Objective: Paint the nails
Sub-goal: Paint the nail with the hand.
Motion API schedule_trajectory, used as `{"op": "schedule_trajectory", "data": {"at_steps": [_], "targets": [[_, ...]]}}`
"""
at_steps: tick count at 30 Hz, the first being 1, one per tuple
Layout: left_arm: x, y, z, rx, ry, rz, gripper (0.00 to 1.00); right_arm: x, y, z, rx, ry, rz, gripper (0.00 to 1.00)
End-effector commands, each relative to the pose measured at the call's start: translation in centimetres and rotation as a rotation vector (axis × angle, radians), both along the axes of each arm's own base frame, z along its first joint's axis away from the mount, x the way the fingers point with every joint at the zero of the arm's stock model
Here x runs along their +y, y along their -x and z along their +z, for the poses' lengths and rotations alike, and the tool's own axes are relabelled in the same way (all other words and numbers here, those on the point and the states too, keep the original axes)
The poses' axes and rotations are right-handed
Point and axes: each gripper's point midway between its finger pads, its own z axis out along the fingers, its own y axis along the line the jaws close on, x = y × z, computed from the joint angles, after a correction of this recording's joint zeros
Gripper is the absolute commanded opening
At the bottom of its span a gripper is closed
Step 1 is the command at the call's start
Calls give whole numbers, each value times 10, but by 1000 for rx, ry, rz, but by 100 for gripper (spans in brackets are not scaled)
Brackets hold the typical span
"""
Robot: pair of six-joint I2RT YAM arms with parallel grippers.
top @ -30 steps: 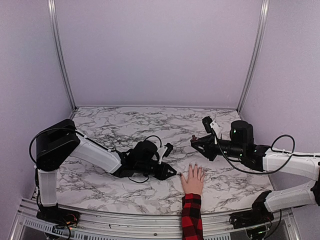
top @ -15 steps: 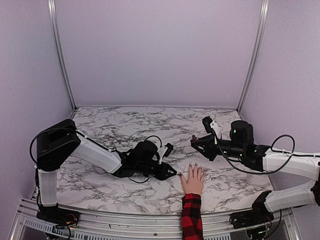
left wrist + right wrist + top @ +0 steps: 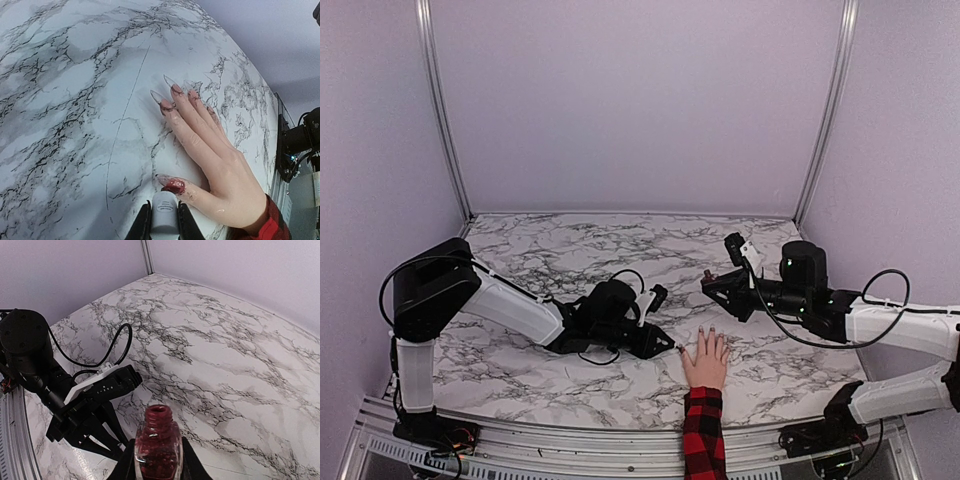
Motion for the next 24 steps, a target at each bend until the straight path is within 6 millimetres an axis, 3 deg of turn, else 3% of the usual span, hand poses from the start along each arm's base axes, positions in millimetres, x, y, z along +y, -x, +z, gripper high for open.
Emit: {"op": "schedule_trajectory", "data": {"at_steps": [1,24], "targets": [[-1,-9,2,-4,-1,22,0,0,-4,13,-45,-24,-6,0],[2,-22,21,-34,28,49,0,0,-4,13,-44,-23,-8,0]]}}
